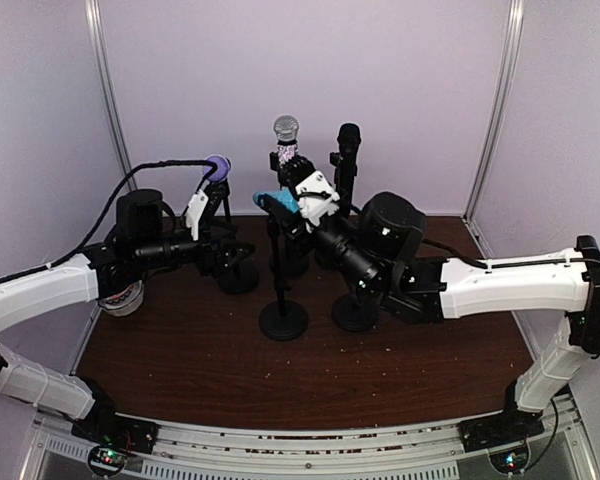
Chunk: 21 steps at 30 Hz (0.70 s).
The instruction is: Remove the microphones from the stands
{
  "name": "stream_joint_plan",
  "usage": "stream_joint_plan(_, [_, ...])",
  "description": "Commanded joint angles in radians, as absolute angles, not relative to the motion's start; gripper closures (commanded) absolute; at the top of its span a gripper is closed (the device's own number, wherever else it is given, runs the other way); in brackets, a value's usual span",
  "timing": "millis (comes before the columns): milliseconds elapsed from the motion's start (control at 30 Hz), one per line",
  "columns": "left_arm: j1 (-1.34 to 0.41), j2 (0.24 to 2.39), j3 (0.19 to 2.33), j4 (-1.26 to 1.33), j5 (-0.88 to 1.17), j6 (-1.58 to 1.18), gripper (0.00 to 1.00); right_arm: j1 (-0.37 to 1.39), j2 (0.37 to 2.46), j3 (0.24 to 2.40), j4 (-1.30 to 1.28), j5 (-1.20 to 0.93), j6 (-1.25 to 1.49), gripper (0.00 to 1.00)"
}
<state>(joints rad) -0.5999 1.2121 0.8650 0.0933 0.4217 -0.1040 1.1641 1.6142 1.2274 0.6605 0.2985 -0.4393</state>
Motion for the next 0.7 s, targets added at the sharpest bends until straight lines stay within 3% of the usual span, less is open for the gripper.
stream_joint_plan(0, [-0.613,1.255,0.937,0.197,0.396,-0.130,0.26,1.145,1.543,1.208,0.710,0.209,-0.259,1.00])
stream_joint_plan(300, [-0.624,1.328,0.987,0.227,0.403,-0.125,0.32,1.116,1.523,1.187,0.718,0.158,-0.171,1.00])
stream_joint_plan(467, [-0.655,1.353,1.005,0.225,0.486,-0.124,0.32,1.115,1.543,1.197,0.725,0.154,-0.161,1.00])
stream_joint_plan(667, [-0.689,1.387,1.009,0.246,0.441,-0.126,0.32,1.123,1.547,1.191,0.721,0.155,-0.172,1.00])
